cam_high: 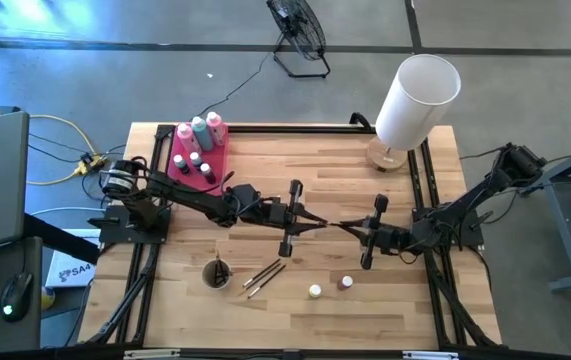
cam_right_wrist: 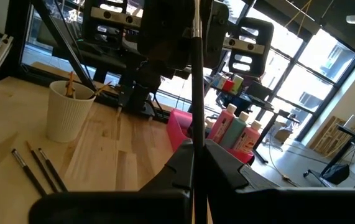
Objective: Pick & Place Paint Supplies
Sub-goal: Put the silver paintbrush into the light brown cup
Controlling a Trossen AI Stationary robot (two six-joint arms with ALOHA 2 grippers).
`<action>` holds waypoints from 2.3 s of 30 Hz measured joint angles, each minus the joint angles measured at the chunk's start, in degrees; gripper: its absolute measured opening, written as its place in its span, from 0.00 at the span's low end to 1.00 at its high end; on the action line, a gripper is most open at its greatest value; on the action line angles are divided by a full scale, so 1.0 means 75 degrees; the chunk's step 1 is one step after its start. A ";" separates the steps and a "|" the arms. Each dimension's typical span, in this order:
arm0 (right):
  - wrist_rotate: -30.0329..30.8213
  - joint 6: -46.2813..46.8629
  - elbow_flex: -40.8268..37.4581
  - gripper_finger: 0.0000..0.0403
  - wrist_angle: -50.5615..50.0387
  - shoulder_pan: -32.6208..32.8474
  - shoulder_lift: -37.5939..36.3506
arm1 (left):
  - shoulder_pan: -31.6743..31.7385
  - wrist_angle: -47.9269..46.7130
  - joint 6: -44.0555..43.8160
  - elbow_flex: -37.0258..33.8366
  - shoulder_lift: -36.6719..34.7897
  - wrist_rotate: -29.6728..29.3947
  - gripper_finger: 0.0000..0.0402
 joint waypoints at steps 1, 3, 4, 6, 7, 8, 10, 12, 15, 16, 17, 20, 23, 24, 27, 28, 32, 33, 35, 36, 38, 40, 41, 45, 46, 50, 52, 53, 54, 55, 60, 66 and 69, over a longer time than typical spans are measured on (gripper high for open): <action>-0.0003 0.0000 0.0000 0.03 -0.0003 0.0000 0.0000 | 0.0000 0.0002 0.0000 0.0000 0.0000 0.0003 0.04; 0.0000 0.0000 0.0000 0.03 -0.0024 0.0000 0.0000 | 0.0000 -0.0003 -0.0002 0.0000 0.0000 0.0012 0.06; 0.0000 -0.0003 0.0000 0.03 -0.0026 0.0000 0.0000 | 0.0000 -0.0009 -0.0006 0.0000 0.0000 0.0017 0.06; -0.0003 -0.0003 0.0000 0.03 -0.0029 0.0000 0.0000 | 0.0000 -0.0014 -0.0014 0.0000 0.0000 0.0031 0.07; -0.0003 -0.0004 0.0000 0.03 -0.0029 0.0000 0.0000 | 0.0000 -0.0017 -0.0015 0.0000 0.0000 0.0037 0.07; -0.0003 -0.0006 0.0000 0.03 -0.0030 0.0000 0.0000 | 0.0000 -0.0017 -0.0015 0.0000 0.0000 0.0038 0.06; -0.0003 -0.0006 0.0000 0.03 -0.0029 0.0000 0.0000 | 0.0000 -0.0017 -0.0015 0.0000 0.0000 0.0038 0.06; -0.0003 -0.0006 0.0000 0.03 -0.0029 0.0000 0.0000 | 0.0000 -0.0017 -0.0015 0.0000 0.0000 0.0041 0.05; -0.0015 -0.0006 0.0000 0.03 -0.0032 0.0000 0.0000 | -0.0003 -0.0017 -0.0015 0.0000 -0.0002 0.0041 0.05; -0.0015 -0.0009 0.0000 0.03 -0.0029 0.0000 0.0000 | -0.0003 -0.0019 -0.0015 0.0000 -0.0003 0.0041 0.05; -0.0015 -0.0009 0.0000 0.03 -0.0032 0.0000 0.0000 | -0.0003 -0.0022 -0.0015 0.0000 -0.0003 0.0035 0.05; 0.0000 -0.0012 0.0000 0.03 -0.0032 0.0000 0.0000 | -0.0009 -0.0038 -0.0017 0.0000 -0.0009 -0.0082 0.05; 0.0006 -0.0015 0.0000 0.03 -0.0031 0.0018 0.0000 | -0.0009 -0.0041 -0.0017 0.0000 -0.0009 -0.0102 0.05; 0.0003 -0.0021 0.0000 0.04 -0.0029 0.0021 0.0000 | -0.0007 -0.0041 -0.0020 0.0000 -0.0009 -0.0104 0.04; -0.0038 -0.0058 0.0000 0.10 -0.0023 0.0023 0.0000 | -0.0006 -0.0041 -0.0052 0.0000 -0.0009 -0.0114 0.04; -0.0033 -0.0060 0.0000 0.13 -0.0020 0.0023 0.0000 | -0.0006 -0.0044 -0.0062 0.0000 -0.0009 -0.0113 0.04; 0.0013 -0.0057 0.0000 0.26 0.0017 0.0027 0.0000 | -0.0006 -0.0050 -0.0070 0.0000 -0.0009 -0.0111 0.04; 0.0035 -0.0055 0.0000 0.29 0.0021 0.0043 0.0000 | -0.0006 -0.0052 -0.0070 0.0000 -0.0009 -0.0125 0.04; 0.0277 -0.0059 0.0000 0.35 0.0023 0.0130 -0.0036 | -0.0006 -0.0055 -0.0067 0.0000 -0.0009 -0.0223 0.04; 0.0484 -0.0067 0.0000 0.37 0.0023 0.0205 -0.0066 | -0.0006 -0.0055 -0.0059 0.0000 -0.0009 -0.0248 0.04; 0.0976 -0.0169 0.0000 0.40 0.0017 0.0390 -0.0156 | 0.0011 -0.0050 -0.0043 0.0000 -0.0010 -0.0316 0.04; 0.1483 -0.0414 -0.0001 0.42 -0.0039 0.0637 -0.0277 | 0.0083 -0.0184 -0.0042 -0.0009 -0.0095 -0.0357 0.04; 0.1728 -0.0546 -0.0003 0.42 -0.0037 0.0770 -0.0331 | 0.0108 -0.0379 -0.0067 -0.0012 -0.0181 -0.0343 0.04; 0.2640 -0.0847 -0.0003 0.42 -0.0029 0.1295 -0.0560 | 0.0297 -0.1763 -0.0350 -0.0012 -0.0756 -0.0402 0.04; 0.2867 -0.0896 -0.0003 0.42 -0.0029 0.1439 -0.0618 | 0.0320 -0.2173 -0.0452 -0.0012 -0.0961 -0.0421 0.04; 0.3564 -0.0907 -0.0003 0.42 -0.0032 0.1850 -0.0760 | 0.0367 -0.3682 -0.0948 -0.0012 -0.1882 -0.0695 0.04; 0.3830 -0.0901 -0.0003 0.42 -0.0031 0.2011 -0.0805 | 0.0341 -0.4445 -0.1023 -0.0012 -0.2395 -0.0970 0.04; 0.3952 -0.0897 -0.0003 0.42 -0.0029 0.2072 -0.0816 | 0.0338 -0.4809 -0.1023 -0.0015 -0.2648 -0.1063 0.04; 0.4033 -0.0888 -0.0003 0.42 -0.0028 0.2118 -0.0823 | 0.0338 -0.5206 -0.1023 -0.0012 -0.2941 -0.1089 0.04; 0.4107 -0.0863 -0.0003 0.42 -0.0030 0.2150 -0.0825 | 0.0341 -0.5672 -0.1039 -0.0012 -0.3225 -0.1111 0.04; 0.4190 -0.0479 -0.0003 0.42 -0.0029 0.2228 -0.0822 | 0.0257 -0.7567 -0.1794 -0.0012 -0.4559 -0.1070 0.04; 0.4188 -0.0069 -0.0003 0.42 -0.0029 0.2224 -0.0822 | -0.0941 -0.9264 -0.2037 -0.0009 -0.5559 -0.2355 0.04; 0.4154 0.0100 -0.0003 0.42 -0.0012 0.2224 -0.0822 | -0.1881 -0.9978 -0.2324 -0.0009 -0.5728 -0.3465 0.04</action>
